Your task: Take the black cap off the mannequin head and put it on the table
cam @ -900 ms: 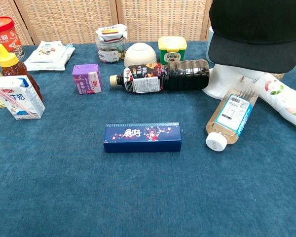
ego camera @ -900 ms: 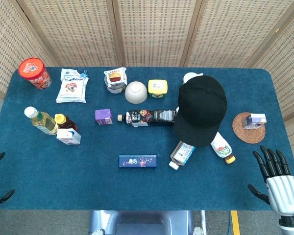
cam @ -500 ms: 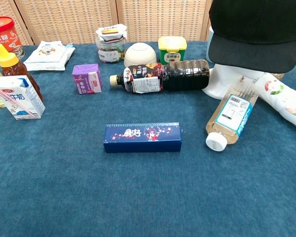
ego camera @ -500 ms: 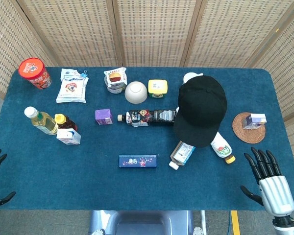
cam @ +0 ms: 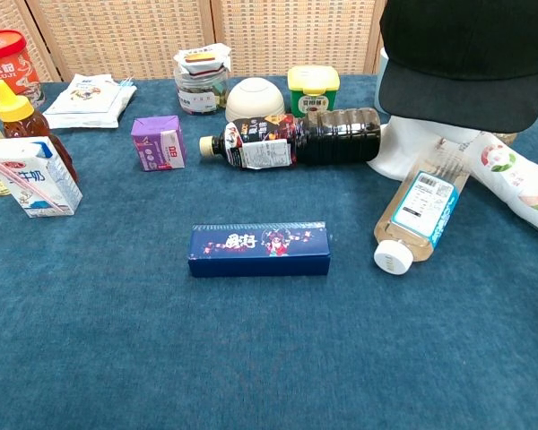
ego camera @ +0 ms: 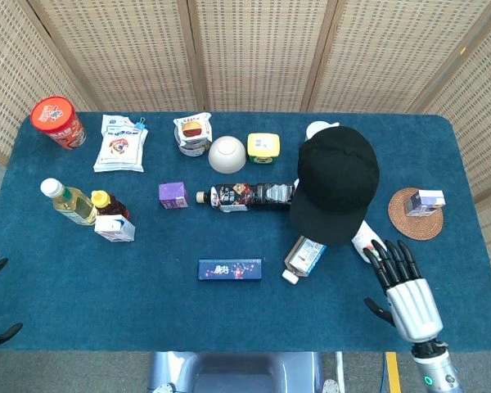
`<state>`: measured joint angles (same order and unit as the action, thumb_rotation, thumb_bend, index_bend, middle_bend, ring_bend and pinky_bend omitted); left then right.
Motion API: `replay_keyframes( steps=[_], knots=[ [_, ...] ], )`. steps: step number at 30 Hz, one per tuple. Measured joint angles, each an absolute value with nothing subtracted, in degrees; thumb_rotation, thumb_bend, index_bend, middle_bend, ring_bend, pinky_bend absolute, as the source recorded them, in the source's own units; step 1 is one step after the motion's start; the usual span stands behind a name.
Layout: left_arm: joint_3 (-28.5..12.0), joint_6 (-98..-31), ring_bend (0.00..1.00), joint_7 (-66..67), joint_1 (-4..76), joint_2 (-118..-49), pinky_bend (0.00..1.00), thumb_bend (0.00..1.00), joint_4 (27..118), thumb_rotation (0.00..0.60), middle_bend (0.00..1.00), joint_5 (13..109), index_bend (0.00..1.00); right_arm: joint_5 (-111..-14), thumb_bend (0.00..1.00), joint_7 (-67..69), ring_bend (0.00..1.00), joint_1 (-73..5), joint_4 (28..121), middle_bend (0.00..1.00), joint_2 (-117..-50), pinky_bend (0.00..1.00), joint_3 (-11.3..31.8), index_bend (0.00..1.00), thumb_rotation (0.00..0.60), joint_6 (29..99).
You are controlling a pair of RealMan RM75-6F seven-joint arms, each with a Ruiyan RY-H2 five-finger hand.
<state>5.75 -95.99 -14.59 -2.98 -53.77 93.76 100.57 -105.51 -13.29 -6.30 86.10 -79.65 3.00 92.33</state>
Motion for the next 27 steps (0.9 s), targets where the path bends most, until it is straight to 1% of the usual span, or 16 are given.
replay_keyframes(
  steps=[5, 14, 27],
  knots=[
    [5.8, -95.7, 0.0, -15.5, -2.7, -53.4, 0.0, 0.03, 93.7, 0.6, 0.0, 100.5, 0.0, -105.3, 0.0, -15.9, 0.02, -8.2, 84.0, 0.1, -83.3, 0.03, 4.7, 0.1, 0.6, 91.4],
    [5.7, -95.6, 0.0, -15.8, -2.6, -53.2, 0.0, 0.03, 94.1, 0.6, 0.0, 100.0, 0.0, -104.9, 0.01, -18.6, 0.06, -11.3, 77.0, 0.15, -92.2, 0.09, 7.4, 0.13, 0.6, 92.1],
    [5.5, -93.8, 0.0, -15.9, -1.9, -52.7, 0.0, 0.03, 94.8, 0.6, 0.0, 98.8, 0.0, -104.1, 0.03, -19.7, 0.12, -17.4, 61.1, 0.22, -102.4, 0.21, 10.7, 0.19, 0.6, 93.8]
  ],
)
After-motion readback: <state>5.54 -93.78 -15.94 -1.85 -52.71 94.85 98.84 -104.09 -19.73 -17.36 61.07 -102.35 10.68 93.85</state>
